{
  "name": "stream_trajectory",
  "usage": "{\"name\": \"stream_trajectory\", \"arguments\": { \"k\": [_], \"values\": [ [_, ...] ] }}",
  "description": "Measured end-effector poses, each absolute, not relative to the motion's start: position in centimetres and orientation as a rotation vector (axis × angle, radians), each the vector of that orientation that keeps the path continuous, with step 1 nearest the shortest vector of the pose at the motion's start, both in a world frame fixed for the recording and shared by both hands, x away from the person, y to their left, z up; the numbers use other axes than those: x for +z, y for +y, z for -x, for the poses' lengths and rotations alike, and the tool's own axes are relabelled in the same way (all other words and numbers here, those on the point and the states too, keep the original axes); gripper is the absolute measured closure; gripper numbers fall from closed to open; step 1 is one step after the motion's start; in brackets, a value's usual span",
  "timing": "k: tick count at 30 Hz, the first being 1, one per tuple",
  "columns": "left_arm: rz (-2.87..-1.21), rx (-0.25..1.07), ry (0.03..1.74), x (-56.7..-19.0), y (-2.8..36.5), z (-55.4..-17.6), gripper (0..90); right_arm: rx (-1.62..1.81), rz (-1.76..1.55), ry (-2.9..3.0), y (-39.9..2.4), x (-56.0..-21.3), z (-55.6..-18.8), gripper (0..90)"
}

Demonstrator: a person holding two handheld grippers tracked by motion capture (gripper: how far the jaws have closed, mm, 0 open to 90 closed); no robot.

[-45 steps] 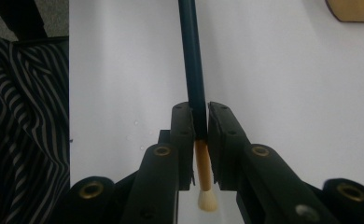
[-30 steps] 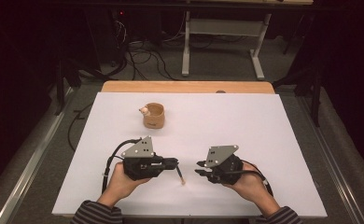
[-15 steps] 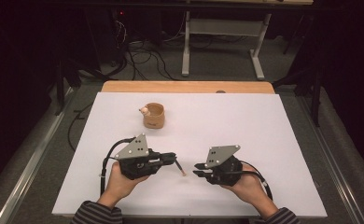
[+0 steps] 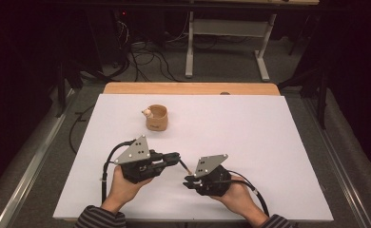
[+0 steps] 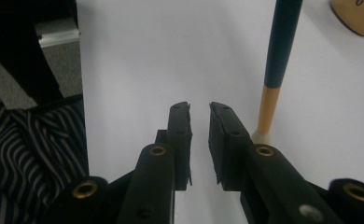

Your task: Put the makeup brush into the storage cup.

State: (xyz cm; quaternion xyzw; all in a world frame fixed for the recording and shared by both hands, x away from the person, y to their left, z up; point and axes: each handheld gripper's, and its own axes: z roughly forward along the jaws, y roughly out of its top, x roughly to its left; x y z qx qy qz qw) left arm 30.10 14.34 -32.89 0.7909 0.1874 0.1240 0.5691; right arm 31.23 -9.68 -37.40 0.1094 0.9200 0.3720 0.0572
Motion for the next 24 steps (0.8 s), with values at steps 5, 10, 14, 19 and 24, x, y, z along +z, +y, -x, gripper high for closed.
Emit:
{"name": "stream_trajectory", "arguments": {
  "k": [5,10,14,19,24],
  "values": [
    [-1.853,0.295,0.440,-32.91,14.10,-29.98,85.2,1.165,-0.397,2.749,-9.36,-37.81,-31.28,81.2],
    [-1.845,0.295,0.441,-32.89,14.01,-29.91,85.2,1.167,-0.459,2.727,-9.43,-38.11,-31.61,86.6],
    [-1.844,0.297,0.442,-32.91,13.94,-29.87,85.2,1.178,-0.505,2.719,-9.58,-38.21,-31.77,90.0],
    [-1.844,0.298,0.439,-32.91,13.90,-29.82,85.1,1.189,-0.545,2.700,-9.70,-38.12,-31.84,90.0],
    [-1.846,0.303,0.438,-32.96,13.79,-29.77,85.2,1.203,-0.580,2.689,-9.84,-38.13,-32.00,90.0]
  ]
}}
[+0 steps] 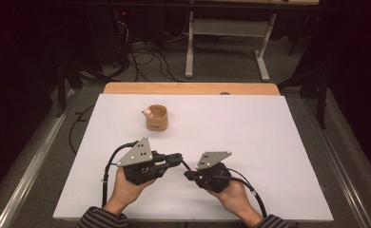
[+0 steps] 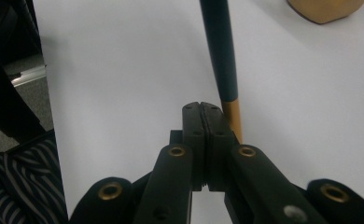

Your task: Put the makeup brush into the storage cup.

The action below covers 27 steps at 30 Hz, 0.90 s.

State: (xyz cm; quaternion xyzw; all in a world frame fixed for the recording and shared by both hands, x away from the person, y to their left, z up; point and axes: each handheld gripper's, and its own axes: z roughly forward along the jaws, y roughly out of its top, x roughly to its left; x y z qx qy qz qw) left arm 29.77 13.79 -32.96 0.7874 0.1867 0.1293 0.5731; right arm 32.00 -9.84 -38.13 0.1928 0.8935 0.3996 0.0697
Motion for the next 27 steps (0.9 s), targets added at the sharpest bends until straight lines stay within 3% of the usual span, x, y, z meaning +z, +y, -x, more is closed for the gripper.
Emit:
{"name": "stream_trajectory", "arguments": {
  "k": [27],
  "values": [
    [-1.883,0.352,0.462,-33.5,14.1,-29.7,85.1,1.270,-0.763,2.493,-11.7,-37.4,-32.6,90.0]
  ]
}}
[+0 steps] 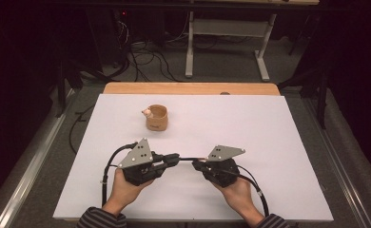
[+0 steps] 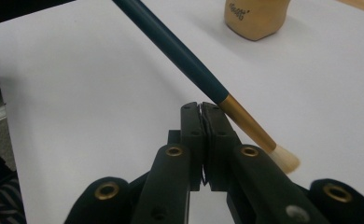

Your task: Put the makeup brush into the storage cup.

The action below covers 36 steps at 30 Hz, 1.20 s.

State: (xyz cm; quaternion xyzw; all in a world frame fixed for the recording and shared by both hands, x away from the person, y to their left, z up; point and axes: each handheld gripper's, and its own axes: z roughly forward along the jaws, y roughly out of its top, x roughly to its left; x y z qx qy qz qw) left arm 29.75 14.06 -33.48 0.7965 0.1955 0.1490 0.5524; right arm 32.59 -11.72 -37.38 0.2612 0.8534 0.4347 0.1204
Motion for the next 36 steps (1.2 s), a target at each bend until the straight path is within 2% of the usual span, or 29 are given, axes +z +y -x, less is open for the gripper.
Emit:
{"name": "stream_trajectory", "arguments": {
  "k": [11,14,22,25,36],
  "values": [
    [-1.908,0.358,0.472,-33.8,13.9,-29.8,85.1,1.289,-0.787,2.419,-12.3,-36.9,-32.5,86.9],
    [-1.906,0.361,0.474,-33.8,14.0,-29.8,85.1,1.305,-0.792,2.410,-12.4,-36.8,-32.5,83.1],
    [-1.898,0.370,0.485,-33.8,14.0,-29.8,85.1,1.397,-0.820,2.402,-12.7,-36.6,-32.6,64.3],
    [-1.896,0.373,0.488,-33.9,14.0,-29.8,85.1,1.427,-0.821,2.398,-12.8,-36.6,-32.6,60.0],
    [-1.898,0.385,0.487,-34.0,13.7,-29.6,85.1,1.549,-0.840,2.380,-13.2,-36.3,-32.7,53.4]
  ]
}}
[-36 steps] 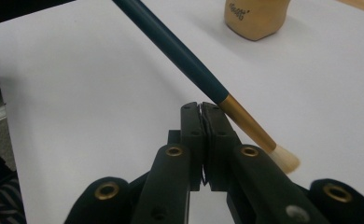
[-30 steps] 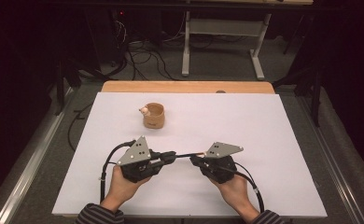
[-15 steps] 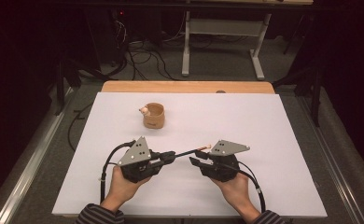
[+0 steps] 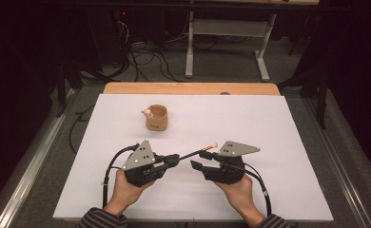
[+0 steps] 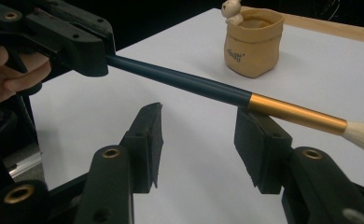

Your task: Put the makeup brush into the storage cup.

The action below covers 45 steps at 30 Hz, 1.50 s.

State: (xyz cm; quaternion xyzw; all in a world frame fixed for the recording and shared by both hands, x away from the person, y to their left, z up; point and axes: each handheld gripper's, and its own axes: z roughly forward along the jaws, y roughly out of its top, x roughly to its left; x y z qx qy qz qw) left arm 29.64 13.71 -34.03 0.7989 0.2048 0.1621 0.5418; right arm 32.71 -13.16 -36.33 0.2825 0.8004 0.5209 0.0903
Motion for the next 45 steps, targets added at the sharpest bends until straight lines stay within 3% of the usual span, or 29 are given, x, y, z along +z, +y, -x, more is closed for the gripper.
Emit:
{"name": "stream_trajectory", "arguments": {
  "k": [26,28,30,37,38,45],
  "values": [
    [-1.975,0.396,0.471,-35.4,12.0,-29.5,85.1,1.758,-0.922,2.304,-14.0,-35.8,-33.1,51.6],
    [-1.981,0.392,0.467,-35.6,11.7,-29.5,85.1,1.782,-0.930,2.293,-14.1,-35.7,-33.2,54.2],
    [-1.993,0.387,0.462,-35.9,11.4,-29.5,85.1,1.816,-0.926,2.284,-14.3,-35.6,-33.1,65.0],
    [-2.026,0.371,0.443,-36.7,10.8,-29.6,85.3,1.908,-0.879,2.335,-14.3,-35.6,-33.1,83.6],
    [-2.027,0.365,0.441,-36.7,10.7,-29.6,90.0,1.904,-0.880,2.335,-14.2,-35.6,-33.1,84.5],
    [-2.040,0.368,0.427,-36.9,10.5,-29.5,88.5,1.865,-0.848,2.365,-14.1,-35.5,-33.0,85.2]
  ]
}}
